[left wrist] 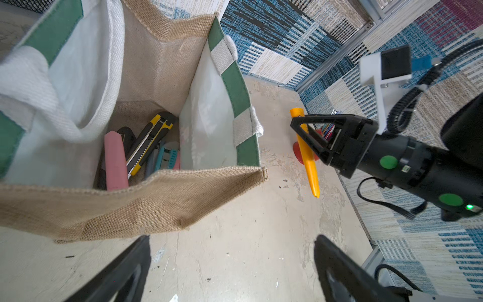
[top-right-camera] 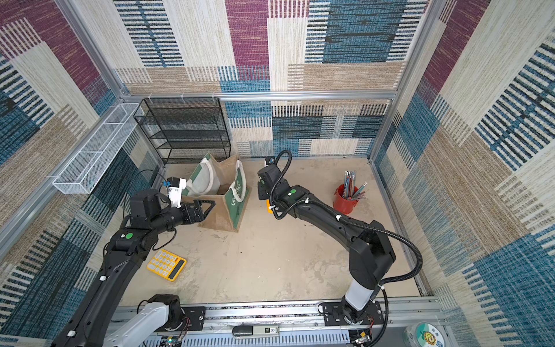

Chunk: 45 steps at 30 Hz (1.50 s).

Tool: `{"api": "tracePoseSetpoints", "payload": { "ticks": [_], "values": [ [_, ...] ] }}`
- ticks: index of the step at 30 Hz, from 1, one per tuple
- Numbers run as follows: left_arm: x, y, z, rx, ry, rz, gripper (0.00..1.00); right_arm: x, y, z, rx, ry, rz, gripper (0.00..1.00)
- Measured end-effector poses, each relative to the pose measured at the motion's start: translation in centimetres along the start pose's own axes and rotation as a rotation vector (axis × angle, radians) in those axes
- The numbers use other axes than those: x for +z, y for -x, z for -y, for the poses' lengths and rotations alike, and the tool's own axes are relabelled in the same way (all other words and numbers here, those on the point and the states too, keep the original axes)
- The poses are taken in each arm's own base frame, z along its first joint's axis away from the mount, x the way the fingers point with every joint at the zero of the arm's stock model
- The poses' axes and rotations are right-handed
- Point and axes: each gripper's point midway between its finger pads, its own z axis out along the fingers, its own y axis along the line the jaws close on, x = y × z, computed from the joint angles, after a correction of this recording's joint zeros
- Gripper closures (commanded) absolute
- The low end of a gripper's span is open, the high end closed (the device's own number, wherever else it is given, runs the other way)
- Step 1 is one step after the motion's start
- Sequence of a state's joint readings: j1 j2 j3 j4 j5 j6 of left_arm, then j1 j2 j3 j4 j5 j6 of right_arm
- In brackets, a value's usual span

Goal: Place the art knife into the pouch
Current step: Place the utility knife in the pouch.

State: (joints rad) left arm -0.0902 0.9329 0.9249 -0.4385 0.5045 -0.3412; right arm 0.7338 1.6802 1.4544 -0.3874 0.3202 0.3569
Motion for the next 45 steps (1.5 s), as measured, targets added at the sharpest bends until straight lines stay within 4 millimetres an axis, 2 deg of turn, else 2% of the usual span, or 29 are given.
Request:
{"api": "tracePoseSetpoints", "payload": {
  "ticks": [6, 11, 16, 22, 31, 32, 35, 36, 37, 39, 40, 45],
  "values": [
    [-0.1, 0.0, 0.1, 0.002, -0.001, 0.003, 0.02, -1.9, 3.9, -2.7, -0.008, 0.08, 0.082, 0.72],
    [-0.1, 0.1, 0.1, 0.003, -0.001, 0.005, 0.02, -2.7, 7.8, -6.5, -0.032, 0.171, 0.156, 0.73],
    [-0.2, 0.1, 0.1, 0.004, 0.002, 0.007, 0.02, -2.7, 10.1, -10.7, -0.06, 0.274, 0.194, 0.73],
    [-0.1, 0.1, 0.0, 0.003, 0.004, 0.006, 0.02, -0.5, 10.8, -15.5, -0.089, 0.405, 0.188, 0.74],
    [0.0, 0.1, -0.1, 0.001, 0.008, 0.004, 0.01, 3.4, 11.5, -19.1, -0.11, 0.48, 0.209, 0.73],
    [0.0, 0.1, -0.1, 0.001, 0.008, 0.004, 0.01, 3.8, 11.6, -19.4, -0.114, 0.482, 0.216, 0.71],
    [0.0, 0.0, -0.1, 0.001, 0.008, 0.003, 0.02, 5.3, 11.2, -19.8, -0.121, 0.48, 0.219, 0.56],
    [0.0, 0.0, -0.1, 0.001, 0.008, 0.003, 0.01, 5.7, 11.0, -19.9, -0.121, 0.479, 0.215, 0.45],
    [0.0, 0.0, -0.1, 0.001, 0.008, 0.003, 0.02, 6.0, 10.7, -19.9, -0.124, 0.476, 0.209, 0.26],
    [0.0, 0.0, -0.1, 0.002, 0.008, 0.003, 0.02, 6.5, 10.3, -19.8, -0.129, 0.466, 0.2, 0.03],
    [0.0, 0.0, -0.1, 0.002, 0.008, 0.003, 0.02, 6.5, 10.3, -19.7, -0.132, 0.46, 0.199, 0.0],
    [0.1, 0.0, -0.2, 0.0, 0.009, 0.0, 0.01, 5.7, 11.1, -18.9, -0.151, 0.427, 0.219, 0.0]
  ]
}}
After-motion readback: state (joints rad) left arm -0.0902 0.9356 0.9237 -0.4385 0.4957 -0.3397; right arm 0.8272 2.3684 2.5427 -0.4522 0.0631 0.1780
